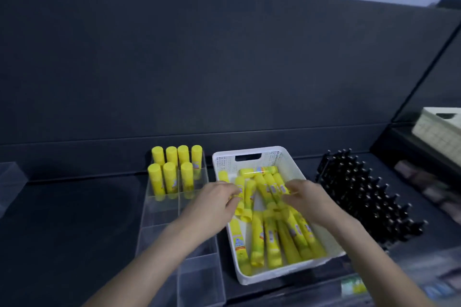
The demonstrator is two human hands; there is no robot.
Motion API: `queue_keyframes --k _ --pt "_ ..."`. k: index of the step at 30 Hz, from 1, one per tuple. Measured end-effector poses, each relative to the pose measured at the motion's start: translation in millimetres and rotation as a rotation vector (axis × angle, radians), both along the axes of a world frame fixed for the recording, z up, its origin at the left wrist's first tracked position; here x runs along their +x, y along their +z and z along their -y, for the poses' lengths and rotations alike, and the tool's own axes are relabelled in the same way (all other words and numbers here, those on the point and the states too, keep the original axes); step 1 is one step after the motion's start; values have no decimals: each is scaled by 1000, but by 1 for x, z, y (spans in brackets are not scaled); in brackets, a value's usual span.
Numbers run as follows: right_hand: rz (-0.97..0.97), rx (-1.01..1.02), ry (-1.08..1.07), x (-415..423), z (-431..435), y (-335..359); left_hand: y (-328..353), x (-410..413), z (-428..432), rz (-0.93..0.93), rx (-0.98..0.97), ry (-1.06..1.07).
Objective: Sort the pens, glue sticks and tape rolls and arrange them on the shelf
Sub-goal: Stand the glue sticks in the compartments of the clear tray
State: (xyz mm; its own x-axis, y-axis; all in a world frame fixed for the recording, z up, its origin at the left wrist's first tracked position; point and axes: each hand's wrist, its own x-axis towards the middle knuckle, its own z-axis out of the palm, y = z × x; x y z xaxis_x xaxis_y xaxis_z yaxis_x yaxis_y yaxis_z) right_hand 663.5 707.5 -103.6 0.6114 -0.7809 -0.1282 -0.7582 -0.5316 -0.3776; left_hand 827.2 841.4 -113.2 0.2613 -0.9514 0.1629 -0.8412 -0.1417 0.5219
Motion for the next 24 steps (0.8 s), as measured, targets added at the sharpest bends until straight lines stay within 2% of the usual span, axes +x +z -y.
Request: queue_keyframes --k 3,7,10,16,20,24 --pt "-140 34 47 -16 -1 -14 -11 -16 33 92 209 9" --pt "-186 41 34 -2 6 -29 -17 -23 70 201 449 95" --pt "-200 15 28 19 14 -34 -19 -29 86 252 556 127" --pt "-334 -181 57 48 17 -46 -28 -32 97 115 599 319" --pt "-345 -170 129 60 17 -52 -33 -29 101 -24 570 417" --pt "-199 -15 58 61 21 -57 -30 -22 97 -121 489 451"
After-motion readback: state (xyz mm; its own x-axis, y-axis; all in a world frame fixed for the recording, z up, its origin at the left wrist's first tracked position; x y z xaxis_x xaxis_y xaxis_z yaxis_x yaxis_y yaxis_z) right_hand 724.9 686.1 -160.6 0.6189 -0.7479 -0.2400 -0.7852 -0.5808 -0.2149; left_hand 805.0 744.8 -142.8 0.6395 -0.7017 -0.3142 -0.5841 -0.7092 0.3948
